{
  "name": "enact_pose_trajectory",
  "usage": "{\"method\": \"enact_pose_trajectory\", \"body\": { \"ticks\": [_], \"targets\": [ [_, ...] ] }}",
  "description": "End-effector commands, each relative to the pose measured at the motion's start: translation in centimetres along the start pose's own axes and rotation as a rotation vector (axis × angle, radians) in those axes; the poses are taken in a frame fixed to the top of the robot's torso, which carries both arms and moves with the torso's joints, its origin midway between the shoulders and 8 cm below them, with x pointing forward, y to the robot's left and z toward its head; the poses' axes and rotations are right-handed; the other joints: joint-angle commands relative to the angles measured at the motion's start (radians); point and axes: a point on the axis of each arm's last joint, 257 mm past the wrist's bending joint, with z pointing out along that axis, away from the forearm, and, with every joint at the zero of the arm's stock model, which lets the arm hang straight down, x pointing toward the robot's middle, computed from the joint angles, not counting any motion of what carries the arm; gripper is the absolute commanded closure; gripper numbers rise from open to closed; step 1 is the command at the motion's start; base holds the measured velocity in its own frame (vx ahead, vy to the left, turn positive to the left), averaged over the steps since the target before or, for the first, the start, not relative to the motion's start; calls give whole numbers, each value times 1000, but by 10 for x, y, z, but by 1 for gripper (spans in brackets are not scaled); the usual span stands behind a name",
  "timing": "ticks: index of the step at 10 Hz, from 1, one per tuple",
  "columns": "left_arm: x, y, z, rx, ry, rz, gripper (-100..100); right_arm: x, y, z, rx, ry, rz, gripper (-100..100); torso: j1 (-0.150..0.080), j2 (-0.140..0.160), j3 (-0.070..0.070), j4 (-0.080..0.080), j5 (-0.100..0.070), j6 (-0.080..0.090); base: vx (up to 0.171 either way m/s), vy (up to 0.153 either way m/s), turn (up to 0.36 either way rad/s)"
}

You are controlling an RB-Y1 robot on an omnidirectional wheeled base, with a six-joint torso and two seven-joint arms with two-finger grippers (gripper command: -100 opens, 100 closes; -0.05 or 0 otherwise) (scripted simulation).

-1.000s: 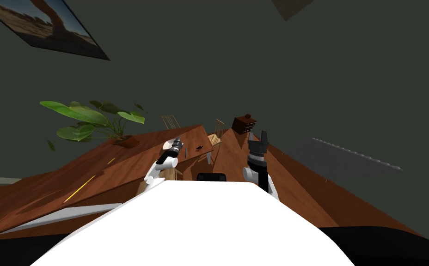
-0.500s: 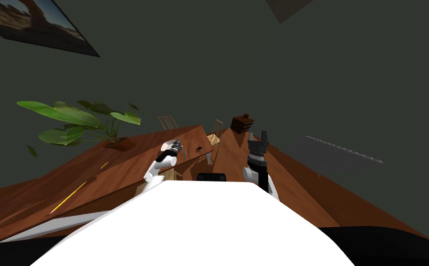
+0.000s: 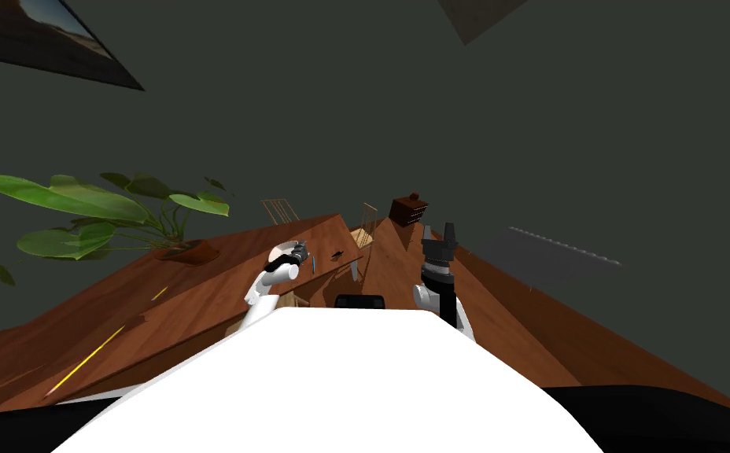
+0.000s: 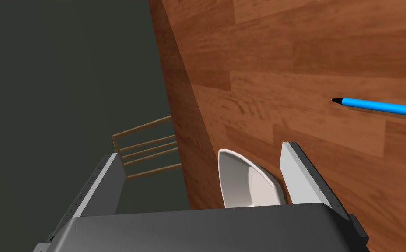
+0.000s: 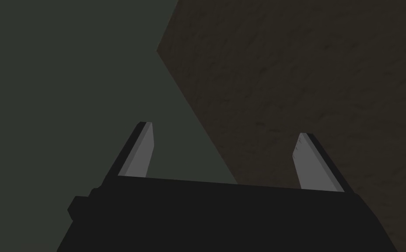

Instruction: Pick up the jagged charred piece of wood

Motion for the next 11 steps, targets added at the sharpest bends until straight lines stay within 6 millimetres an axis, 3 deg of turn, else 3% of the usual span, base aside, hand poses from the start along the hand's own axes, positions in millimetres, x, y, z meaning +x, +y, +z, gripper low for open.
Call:
{"method": "enact_pose_trajectory", "body": {
  "ticks": [1,6,8,11],
  "targets": [
    [-1,7,0,-32,-2,-4,-100,0,0,0,0,0,0,0,0,0,0,0,0,0,4,15,5],
    [-30,49,11,-203,-40,-90,-100,0,0,0,0,0,0,0,-1,0,0,0,0,0,13,18,-109],
    [-29,58,9,-237,-38,-90,-100,0,0,0,0,0,0,0,-1,0,0,0,0,0,11,8,-38],
    [-44,84,10,-344,-60,-160,-100,0,0,0,0,0,0,0,-2,0,0,0,0,0,16,4,-129]
  ]
}}
